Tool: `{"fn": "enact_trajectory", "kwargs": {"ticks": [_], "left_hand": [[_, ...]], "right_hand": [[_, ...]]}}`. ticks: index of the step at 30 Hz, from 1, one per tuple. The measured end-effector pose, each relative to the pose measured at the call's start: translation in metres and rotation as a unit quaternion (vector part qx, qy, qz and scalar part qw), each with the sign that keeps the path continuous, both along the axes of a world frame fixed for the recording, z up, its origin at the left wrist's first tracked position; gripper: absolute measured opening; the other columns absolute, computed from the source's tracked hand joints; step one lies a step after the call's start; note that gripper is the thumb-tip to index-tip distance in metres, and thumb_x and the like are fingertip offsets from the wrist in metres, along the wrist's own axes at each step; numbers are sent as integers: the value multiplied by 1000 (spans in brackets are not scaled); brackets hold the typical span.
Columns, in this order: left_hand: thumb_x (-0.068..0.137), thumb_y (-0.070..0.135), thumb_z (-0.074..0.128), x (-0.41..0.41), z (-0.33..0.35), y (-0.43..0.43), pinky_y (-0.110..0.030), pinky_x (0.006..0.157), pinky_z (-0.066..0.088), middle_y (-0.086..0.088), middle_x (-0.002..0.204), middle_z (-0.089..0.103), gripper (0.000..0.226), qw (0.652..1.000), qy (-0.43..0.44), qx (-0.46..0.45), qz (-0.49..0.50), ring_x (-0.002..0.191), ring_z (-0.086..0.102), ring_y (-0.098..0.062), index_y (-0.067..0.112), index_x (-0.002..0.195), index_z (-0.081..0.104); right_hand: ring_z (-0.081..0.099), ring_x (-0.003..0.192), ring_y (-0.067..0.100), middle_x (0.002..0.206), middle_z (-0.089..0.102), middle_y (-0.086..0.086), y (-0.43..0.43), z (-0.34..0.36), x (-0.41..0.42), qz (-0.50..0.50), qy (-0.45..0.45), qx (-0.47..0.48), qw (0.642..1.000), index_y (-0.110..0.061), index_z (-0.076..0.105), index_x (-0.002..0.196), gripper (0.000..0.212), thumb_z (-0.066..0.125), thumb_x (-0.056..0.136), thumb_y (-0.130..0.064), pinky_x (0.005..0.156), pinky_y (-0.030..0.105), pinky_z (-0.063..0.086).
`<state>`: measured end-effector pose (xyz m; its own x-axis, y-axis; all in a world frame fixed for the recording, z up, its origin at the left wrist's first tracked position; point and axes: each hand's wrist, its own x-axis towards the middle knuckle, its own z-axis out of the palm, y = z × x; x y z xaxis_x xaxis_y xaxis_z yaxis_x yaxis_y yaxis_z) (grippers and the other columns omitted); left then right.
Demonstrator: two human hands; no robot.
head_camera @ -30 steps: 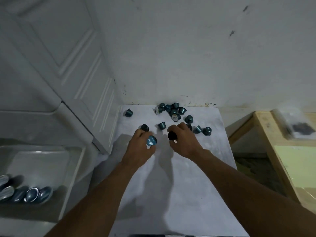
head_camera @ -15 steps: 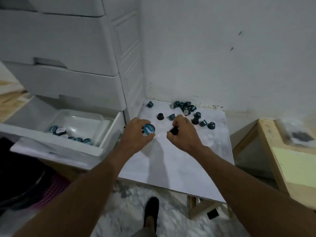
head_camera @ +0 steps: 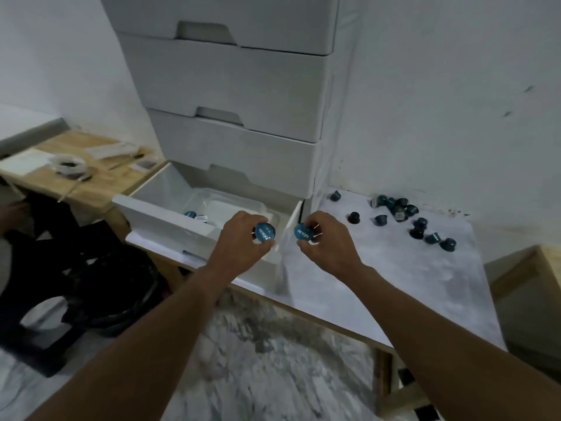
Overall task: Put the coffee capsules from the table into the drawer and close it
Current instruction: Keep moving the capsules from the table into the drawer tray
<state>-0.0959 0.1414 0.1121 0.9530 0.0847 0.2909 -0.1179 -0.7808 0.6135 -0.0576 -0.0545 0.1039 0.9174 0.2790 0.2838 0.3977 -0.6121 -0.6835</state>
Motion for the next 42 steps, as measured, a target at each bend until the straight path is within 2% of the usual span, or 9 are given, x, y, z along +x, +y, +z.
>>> {"fn": "enact_trajectory", "kwargs": {"ticks": [4, 12, 17, 26, 31, 35, 39, 40, 42], "left_hand": [[71, 25, 81, -1, 0, 69, -35, 89, 54, -7, 108, 60, 49, 1000, 14, -3, -14, 99, 59, -19, 12, 115, 63], [72, 25, 81, 15, 8, 168, -29, 91, 53, -4, 112, 61, 51, 998, 44, 4, -36, 98, 60, -15, 14, 118, 62], [73, 24, 80, 45, 7, 196, -16, 87, 45, -2, 114, 62, 49, 996, 61, 10, -57, 94, 58, -9, 15, 119, 62], [73, 23, 80, 123, -5, 226, -33, 94, 51, -5, 116, 64, 47, 986, 144, 45, -66, 101, 61, -18, 16, 117, 64], [69, 23, 82, 160, -27, 239, -24, 84, 51, -2, 111, 65, 47, 972, 209, 75, -72, 96, 64, -15, 19, 113, 66], [73, 31, 78, 185, -37, 242, -4, 64, 34, 8, 110, 63, 44, 956, 245, 118, -110, 90, 58, -5, 26, 115, 64], [67, 52, 73, 213, -40, 241, -26, 78, 52, 16, 114, 63, 47, 945, 263, 129, -145, 95, 59, -5, 44, 110, 59], [68, 53, 72, 218, -41, 239, -20, 75, 50, 20, 113, 62, 45, 939, 264, 144, -165, 96, 58, -3, 45, 110, 58], [75, 34, 75, 225, -47, 234, 0, 65, 40, 17, 106, 59, 39, 927, 283, 121, -213, 95, 55, -3, 34, 112, 63]], "right_hand": [[62, 90, 20, 102, 65, 6, 64, 0, 0, -5, -1, 21, 1000, -11, 62, 107, 37, 77, 73, -12, 83, 38, 56], [62, 92, 22, 104, 65, 9, 154, -9, 6, -33, -4, 17, 999, -10, 63, 110, 39, 77, 73, -12, 85, 39, 56], [62, 91, 21, 103, 66, 9, 181, -8, 29, -44, 8, 2, 999, -10, 64, 108, 40, 79, 71, -11, 84, 37, 56], [62, 90, 18, 107, 64, 5, 213, -32, 108, -31, 64, -9, 997, -12, 64, 113, 44, 79, 72, -10, 85, 34, 54], [62, 91, 20, 106, 63, 7, 227, -64, 137, -7, 116, -39, 992, -12, 66, 111, 44, 79, 69, -11, 86, 36, 53], [60, 93, 22, 105, 62, 7, 233, -80, 147, -10, 153, -69, 986, -14, 65, 113, 43, 77, 71, -13, 86, 32, 50], [59, 96, 24, 104, 62, 9, 235, -85, 153, -30, 184, -70, 980, -12, 66, 112, 41, 76, 72, -11, 88, 34, 49], [59, 97, 24, 104, 62, 9, 235, -85, 153, -41, 190, -66, 979, -11, 66, 112, 41, 75, 72, -9, 89, 35, 49], [59, 97, 24, 104, 63, 10, 234, -83, 152, -63, 203, -62, 975, -9, 66, 111, 41, 75, 71, -4, 90, 38, 50]]}}
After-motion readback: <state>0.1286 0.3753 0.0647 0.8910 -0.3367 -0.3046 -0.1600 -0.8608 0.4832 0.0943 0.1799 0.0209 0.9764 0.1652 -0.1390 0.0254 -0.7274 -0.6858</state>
